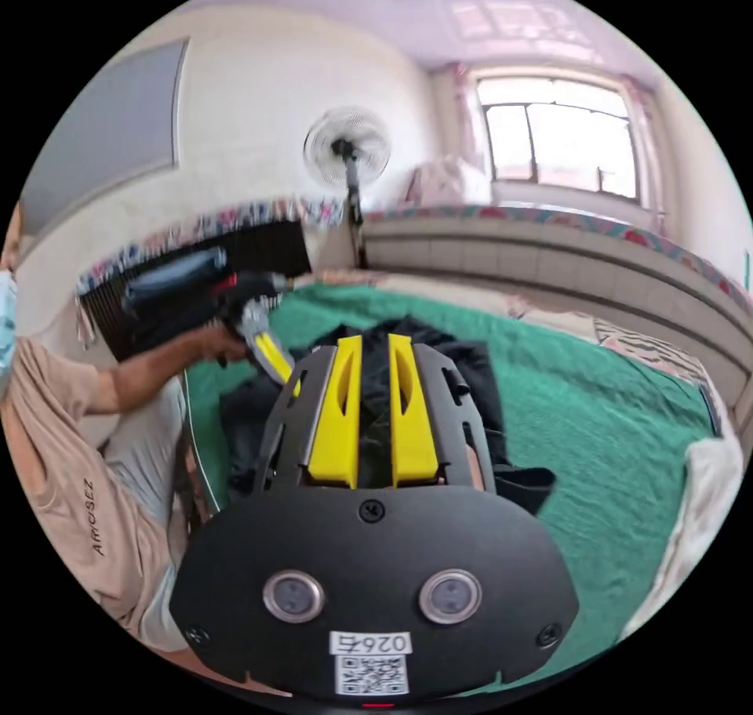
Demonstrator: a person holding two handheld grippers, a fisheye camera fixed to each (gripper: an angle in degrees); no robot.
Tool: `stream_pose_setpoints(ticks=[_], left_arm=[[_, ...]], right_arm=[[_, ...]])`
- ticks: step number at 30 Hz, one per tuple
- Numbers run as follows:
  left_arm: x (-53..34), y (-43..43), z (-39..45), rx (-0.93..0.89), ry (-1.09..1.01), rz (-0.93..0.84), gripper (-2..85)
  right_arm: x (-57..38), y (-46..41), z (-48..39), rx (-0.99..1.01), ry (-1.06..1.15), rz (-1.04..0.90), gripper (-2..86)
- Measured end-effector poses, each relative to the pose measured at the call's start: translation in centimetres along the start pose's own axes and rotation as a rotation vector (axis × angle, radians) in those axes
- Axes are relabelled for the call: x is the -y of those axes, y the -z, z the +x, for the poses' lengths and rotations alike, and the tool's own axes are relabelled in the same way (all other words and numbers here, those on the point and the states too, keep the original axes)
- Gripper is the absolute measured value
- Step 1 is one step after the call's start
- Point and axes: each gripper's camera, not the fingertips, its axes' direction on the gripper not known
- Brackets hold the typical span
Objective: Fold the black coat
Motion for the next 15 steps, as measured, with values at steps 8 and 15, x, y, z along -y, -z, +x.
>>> stream_pose_setpoints(ticks=[8,15], left_arm=[[0.3,-3.1,1.6,0.164,-0.049,-0.038,5.6],[-2.4,1.7,-2.3,-0.025,0.052,0.061,-0.4]], right_arm=[[-6.1,-27.0,-10.0,-0.386,0.201,-0.531,2.7],[-18.7,3.4,10.0,-0.827,-0.619,0.029,-0.1]])
